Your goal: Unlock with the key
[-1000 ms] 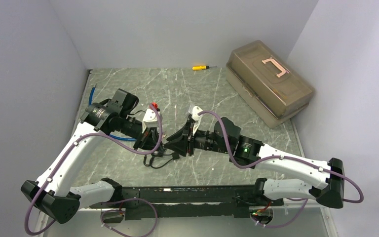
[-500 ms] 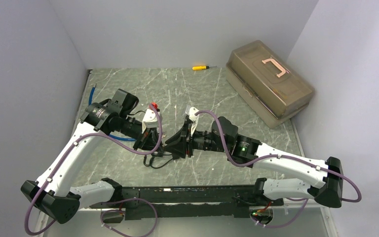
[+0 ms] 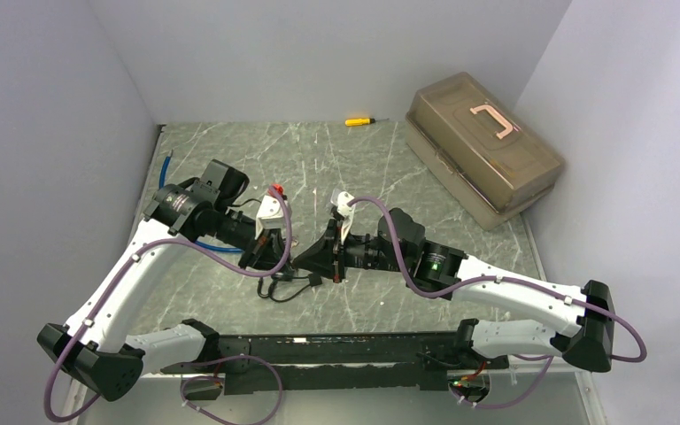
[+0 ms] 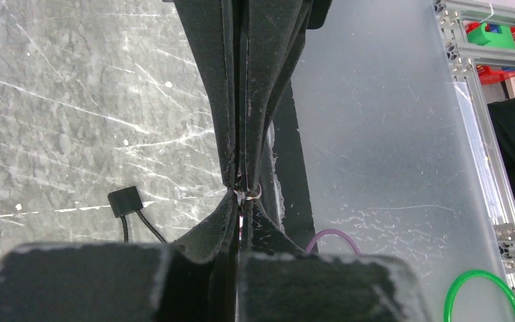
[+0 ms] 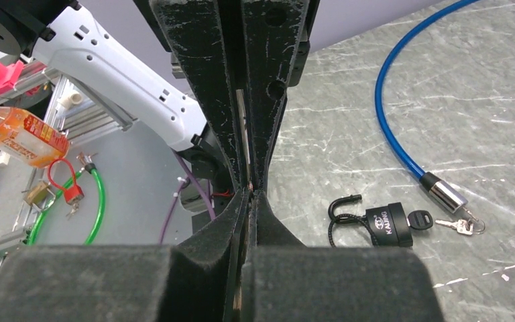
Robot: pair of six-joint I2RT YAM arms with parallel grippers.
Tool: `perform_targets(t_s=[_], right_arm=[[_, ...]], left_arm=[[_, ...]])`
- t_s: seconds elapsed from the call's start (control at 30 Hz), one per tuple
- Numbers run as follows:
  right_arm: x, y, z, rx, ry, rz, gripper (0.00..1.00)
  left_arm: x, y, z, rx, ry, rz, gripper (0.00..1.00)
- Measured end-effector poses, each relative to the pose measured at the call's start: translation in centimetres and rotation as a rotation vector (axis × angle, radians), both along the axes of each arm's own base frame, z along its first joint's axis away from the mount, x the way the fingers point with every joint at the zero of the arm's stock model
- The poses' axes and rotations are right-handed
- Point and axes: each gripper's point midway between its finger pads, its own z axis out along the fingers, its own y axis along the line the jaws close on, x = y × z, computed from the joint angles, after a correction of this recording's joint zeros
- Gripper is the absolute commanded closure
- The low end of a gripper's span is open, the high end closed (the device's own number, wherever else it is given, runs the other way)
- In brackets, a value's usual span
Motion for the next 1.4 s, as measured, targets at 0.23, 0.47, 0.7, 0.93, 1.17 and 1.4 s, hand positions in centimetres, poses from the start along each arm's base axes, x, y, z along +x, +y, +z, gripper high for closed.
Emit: perform_targets(t_s=[0.23,0.47,0.7,0.93,1.17,1.4], right_arm=[[-0.1,-0.4,-0.2,0.006,0.011,-0.005,1.00],[0.2,-1.8,-0.4,0.023,0.020,-0.033,1.00],[0.7,-2.6,1.1,0.087,0.021,-0.055,1.00],[0.7,-2.4,1.4,0.133,0.035,-0.054,1.00],[0.7,-2.1,2.1,0.186,0.042,-0.052,1.00],[0.9,-2.0,2.6,0.211,0.039,-0.055,1.00]], left_arm=[[0.7,-0.1,-0.2,0.016,-0.001,0.031,0.45],[0.9,0.1,-0.2,0.026,0.022,0.030,0.42],[1.0,0.3,-0.5,0.027,0.066,0.024,0.49],[1.3,-0.2,0.5,-0.043,0.014,0.045,0.60],[0.8,-0.5,1.8,-0.106,-0.019,0.026,0.67],[0.2,-0.5,1.6,-0.122,0.004,0.010,0.85]])
